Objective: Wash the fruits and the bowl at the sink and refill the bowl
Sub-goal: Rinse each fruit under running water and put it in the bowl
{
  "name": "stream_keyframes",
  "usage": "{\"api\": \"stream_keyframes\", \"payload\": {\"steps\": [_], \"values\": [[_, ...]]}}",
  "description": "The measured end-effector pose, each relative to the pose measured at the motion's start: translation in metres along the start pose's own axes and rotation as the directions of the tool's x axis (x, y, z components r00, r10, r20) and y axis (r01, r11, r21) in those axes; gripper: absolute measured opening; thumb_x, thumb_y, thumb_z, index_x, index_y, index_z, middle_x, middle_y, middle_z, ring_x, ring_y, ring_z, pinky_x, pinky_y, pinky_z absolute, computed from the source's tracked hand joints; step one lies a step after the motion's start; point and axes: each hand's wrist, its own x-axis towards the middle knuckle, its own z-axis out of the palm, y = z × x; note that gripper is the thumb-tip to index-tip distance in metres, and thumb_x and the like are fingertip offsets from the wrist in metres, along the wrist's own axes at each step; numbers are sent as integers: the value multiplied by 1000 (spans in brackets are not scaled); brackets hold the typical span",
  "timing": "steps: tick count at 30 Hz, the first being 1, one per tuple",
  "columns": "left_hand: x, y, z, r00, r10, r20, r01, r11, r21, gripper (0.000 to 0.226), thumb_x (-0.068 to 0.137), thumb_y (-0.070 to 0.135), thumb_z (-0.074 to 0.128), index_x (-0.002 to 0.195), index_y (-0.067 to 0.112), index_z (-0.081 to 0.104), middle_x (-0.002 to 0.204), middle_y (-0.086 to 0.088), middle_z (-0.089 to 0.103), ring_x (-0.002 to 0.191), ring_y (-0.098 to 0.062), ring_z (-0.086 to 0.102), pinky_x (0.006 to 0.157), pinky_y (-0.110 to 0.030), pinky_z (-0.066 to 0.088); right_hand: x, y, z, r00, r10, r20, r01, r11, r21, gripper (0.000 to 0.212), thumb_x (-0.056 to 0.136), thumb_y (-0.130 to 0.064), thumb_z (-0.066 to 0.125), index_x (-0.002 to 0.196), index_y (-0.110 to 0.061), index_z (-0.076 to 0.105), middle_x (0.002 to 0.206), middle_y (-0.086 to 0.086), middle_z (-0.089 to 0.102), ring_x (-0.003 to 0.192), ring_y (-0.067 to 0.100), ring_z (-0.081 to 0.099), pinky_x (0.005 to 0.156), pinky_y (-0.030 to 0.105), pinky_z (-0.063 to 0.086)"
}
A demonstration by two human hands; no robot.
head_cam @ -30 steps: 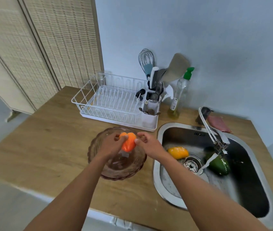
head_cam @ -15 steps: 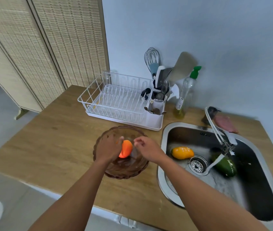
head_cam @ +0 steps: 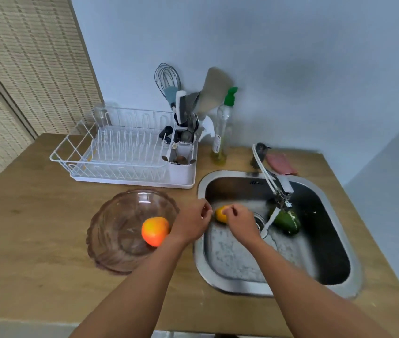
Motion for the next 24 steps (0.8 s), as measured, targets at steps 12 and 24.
{"api": "stream_keyframes", "payload": {"steps": [12, 24], "values": [[25, 9, 107, 889, -257, 378, 280, 960, -6, 48, 88, 29, 64, 129, 11, 47, 119, -14, 63, 112, -33, 60, 94, -36, 48, -12, 111, -43, 968, 249, 21, -249, 968, -1, 24, 91, -25, 50, 82, -11, 67, 75, 3, 66, 76, 22, 62, 70, 37, 49], [75, -10, 159, 790, -577, 207, 588, 809, 11, 92, 83, 21, 72, 152, 9, 11, 156, -24, 15, 140, -43, 27, 113, -44, 30, 8, 163, -74, 933, 317, 172, -315, 948, -43, 19, 90, -23, 53, 87, -16, 70, 77, -7, 67, 79, 15, 64, 70, 28, 48]]}}
